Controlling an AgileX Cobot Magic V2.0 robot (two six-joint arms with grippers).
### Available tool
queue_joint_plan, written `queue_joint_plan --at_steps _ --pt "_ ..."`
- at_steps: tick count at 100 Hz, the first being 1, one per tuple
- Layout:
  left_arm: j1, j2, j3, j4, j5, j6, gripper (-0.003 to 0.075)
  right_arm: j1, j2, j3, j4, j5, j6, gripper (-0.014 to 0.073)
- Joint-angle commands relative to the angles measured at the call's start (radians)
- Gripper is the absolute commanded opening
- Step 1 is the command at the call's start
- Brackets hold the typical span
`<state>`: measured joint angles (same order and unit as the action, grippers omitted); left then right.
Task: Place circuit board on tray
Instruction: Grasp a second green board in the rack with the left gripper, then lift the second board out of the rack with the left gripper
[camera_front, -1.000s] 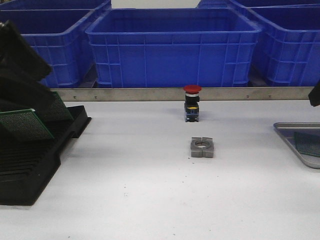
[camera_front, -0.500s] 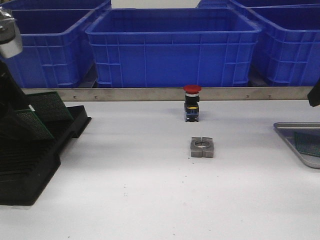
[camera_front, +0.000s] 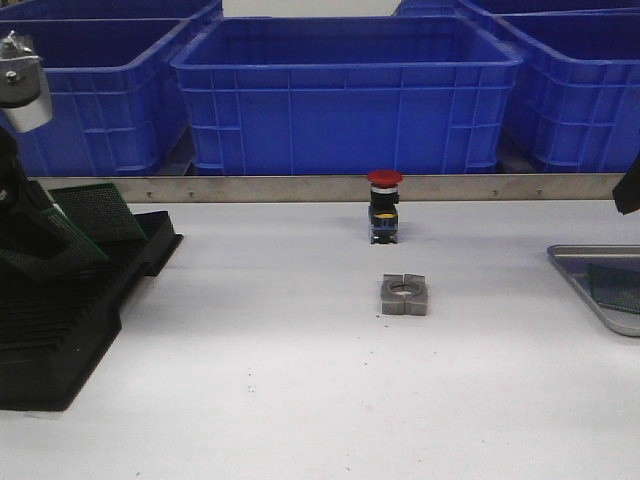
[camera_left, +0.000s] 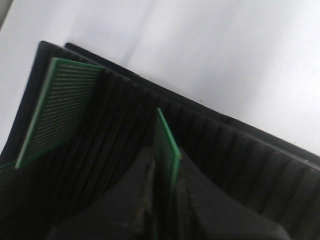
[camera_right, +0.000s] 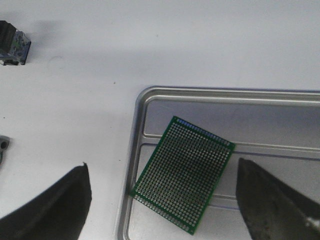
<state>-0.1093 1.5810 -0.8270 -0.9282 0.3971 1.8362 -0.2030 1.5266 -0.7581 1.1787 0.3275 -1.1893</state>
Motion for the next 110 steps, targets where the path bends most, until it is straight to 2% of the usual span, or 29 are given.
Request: queue_joint_plan --at_steps 1,16,31,47,59,76,110 --pt "0.002 -0.05 -0.026 -0.032 0.016 -0.027 -0.0017 -0.007 -0.048 -0.031 0.009 0.023 -0.023 0.0611" --pt "0.002 -0.104 -0.054 -0.034 0.079 -0.027 -0.0017 -0.003 -0.103 -0.054 0.009 0.124 -0.071 0.0611" --pt "0.002 -0.136 -0.097 -0.058 0.279 -0.027 -0.0017 -0.001 -0.17 -0.071 0.009 0.269 -0.133 0.0611" --pt "0.0 -0.138 -0.124 -0.244 0.529 -0.025 -0.0017 0.037 -0.218 -0.072 0.009 0.395 -0.271 0.0611" --pt "-0.029 -0.138 -0.124 -0.363 0.636 -0.025 -0.0017 0.096 -0.224 -0.072 0.009 0.485 -0.411 0.0611" --pt "-0.126 -0.136 -0.124 -0.377 0.651 -0.025 -0.0017 0.205 -0.224 -0.072 0.009 0.562 -0.502 0.0611" --pt "-0.332 -0.125 -0.124 -0.466 0.589 -0.025 -0.0017 0.396 -0.224 -0.071 0.009 0.622 -0.509 0.0611"
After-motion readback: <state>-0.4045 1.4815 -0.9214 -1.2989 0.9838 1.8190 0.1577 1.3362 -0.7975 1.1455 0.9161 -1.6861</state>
